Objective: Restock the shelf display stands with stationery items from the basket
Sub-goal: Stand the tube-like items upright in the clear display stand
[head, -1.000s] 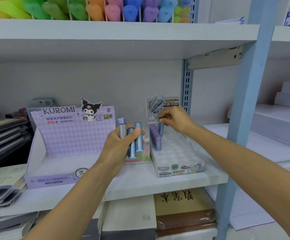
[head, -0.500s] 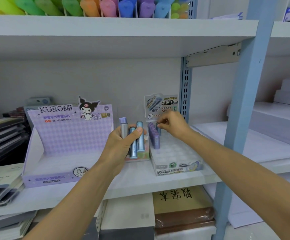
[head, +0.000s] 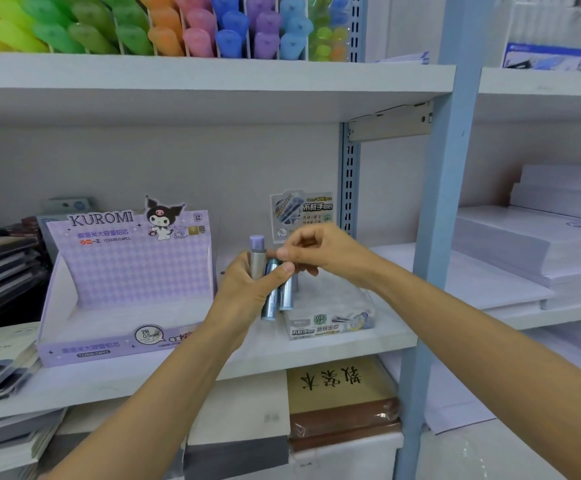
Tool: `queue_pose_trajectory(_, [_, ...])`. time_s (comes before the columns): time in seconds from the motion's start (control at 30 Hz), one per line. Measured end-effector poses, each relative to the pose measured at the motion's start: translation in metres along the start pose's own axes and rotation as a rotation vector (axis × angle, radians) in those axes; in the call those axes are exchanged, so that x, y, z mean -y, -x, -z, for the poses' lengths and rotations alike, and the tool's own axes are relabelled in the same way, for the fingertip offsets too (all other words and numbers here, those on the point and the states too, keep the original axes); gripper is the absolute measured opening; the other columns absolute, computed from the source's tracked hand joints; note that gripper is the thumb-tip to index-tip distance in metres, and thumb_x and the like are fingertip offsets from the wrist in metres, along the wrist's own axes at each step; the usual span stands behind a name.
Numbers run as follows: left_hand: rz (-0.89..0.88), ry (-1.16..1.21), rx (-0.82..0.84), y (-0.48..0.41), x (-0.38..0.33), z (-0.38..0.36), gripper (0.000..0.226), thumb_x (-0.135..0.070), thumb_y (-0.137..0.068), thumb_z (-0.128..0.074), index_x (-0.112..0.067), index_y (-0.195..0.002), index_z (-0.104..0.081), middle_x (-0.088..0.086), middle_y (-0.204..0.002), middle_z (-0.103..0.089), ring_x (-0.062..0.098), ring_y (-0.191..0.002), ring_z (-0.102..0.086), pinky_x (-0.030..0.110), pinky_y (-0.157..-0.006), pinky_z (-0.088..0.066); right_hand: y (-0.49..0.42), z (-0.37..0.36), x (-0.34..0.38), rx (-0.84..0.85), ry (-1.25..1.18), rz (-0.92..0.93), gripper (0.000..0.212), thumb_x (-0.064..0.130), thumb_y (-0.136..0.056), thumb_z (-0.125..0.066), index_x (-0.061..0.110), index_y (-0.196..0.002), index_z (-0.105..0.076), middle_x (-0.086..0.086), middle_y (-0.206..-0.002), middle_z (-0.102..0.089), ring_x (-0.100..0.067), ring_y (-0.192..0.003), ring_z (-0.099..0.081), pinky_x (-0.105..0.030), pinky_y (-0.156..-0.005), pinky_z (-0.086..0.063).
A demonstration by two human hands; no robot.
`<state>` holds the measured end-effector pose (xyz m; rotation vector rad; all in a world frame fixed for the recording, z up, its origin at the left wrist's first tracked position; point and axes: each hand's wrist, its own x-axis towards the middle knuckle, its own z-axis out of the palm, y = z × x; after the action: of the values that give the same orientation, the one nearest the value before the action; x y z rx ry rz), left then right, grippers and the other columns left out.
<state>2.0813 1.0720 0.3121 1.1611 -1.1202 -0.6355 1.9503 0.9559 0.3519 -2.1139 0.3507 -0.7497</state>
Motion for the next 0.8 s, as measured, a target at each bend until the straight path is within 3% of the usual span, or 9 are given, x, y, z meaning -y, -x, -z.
queue_pose_trajectory(0.07, [0.011, -0.009, 0.021, 0.003, -0.002, -0.003, 0.026, -0.024, -0.086, -0.071, -0.016, -0.11, -0.065, 0.004, -0.102, -0.073, 0.018, -0.093, -0.07, 0.032, -0.078, -0.056, 0.005, 0.001, 0.001, -0.017, -0.03, -0.007, 0.021, 0.025, -0.087, -0.071, 0.004, -0.09, -0.071, -0.002, -0.074, -0.068, -0.007, -0.065, -0.061, -0.018, -0.055, -0.046])
queue_pose_trajectory(0.17, [0.064, 0.015, -0.018, 0.008, -0.004, -0.003, 0.016, -0.024, -0.088, -0.068, -0.017, -0.101, -0.064, 0.003, -0.088, -0.071, 0.012, -0.075, -0.067, 0.028, -0.067, -0.056, 0.009, 0.009, 0.003, -0.121, -0.127, -0.003, 0.012, 0.018, -0.088, -0.069, 0.007, -0.089, -0.071, 0.002, -0.073, -0.068, -0.007, -0.065, -0.061, -0.018, -0.058, -0.049])
queue_pose_trajectory(0.27, [0.107, 0.09, -0.036, 0.011, -0.003, 0.001, 0.007, -0.016, -0.092, -0.062, -0.01, -0.096, -0.062, 0.005, -0.084, -0.074, 0.01, -0.069, -0.069, 0.028, -0.067, -0.059, 0.009, 0.019, 0.003, -0.29, -0.165, 0.028, 0.006, 0.011, -0.087, -0.069, 0.007, -0.09, -0.07, -0.002, -0.076, -0.069, -0.007, -0.063, -0.062, -0.018, -0.058, -0.05])
queue_pose_trajectory(0.47, [0.124, 0.183, -0.062, 0.013, -0.004, 0.004, 0.016, -0.017, -0.094, -0.06, -0.004, -0.102, -0.065, 0.006, -0.079, -0.074, 0.013, -0.065, -0.067, 0.021, -0.06, -0.056, -0.003, 0.029, -0.014, -0.547, 0.144, -0.041, 0.019, 0.019, -0.083, -0.075, 0.004, -0.091, -0.068, -0.008, -0.082, -0.07, -0.015, -0.067, -0.064, -0.025, -0.061, -0.056])
queue_pose_trajectory(0.8, [0.162, 0.256, -0.009, 0.006, 0.003, 0.016, 0.021, -0.021, -0.094, -0.059, -0.006, -0.106, -0.067, 0.012, -0.091, -0.075, 0.02, -0.072, -0.071, 0.029, -0.061, -0.059, -0.046, 0.009, -0.052, -0.554, 0.364, -0.11, 0.017, 0.021, -0.08, -0.079, 0.008, -0.083, -0.068, -0.005, -0.075, -0.068, -0.02, -0.069, -0.068, -0.037, -0.072, -0.059])
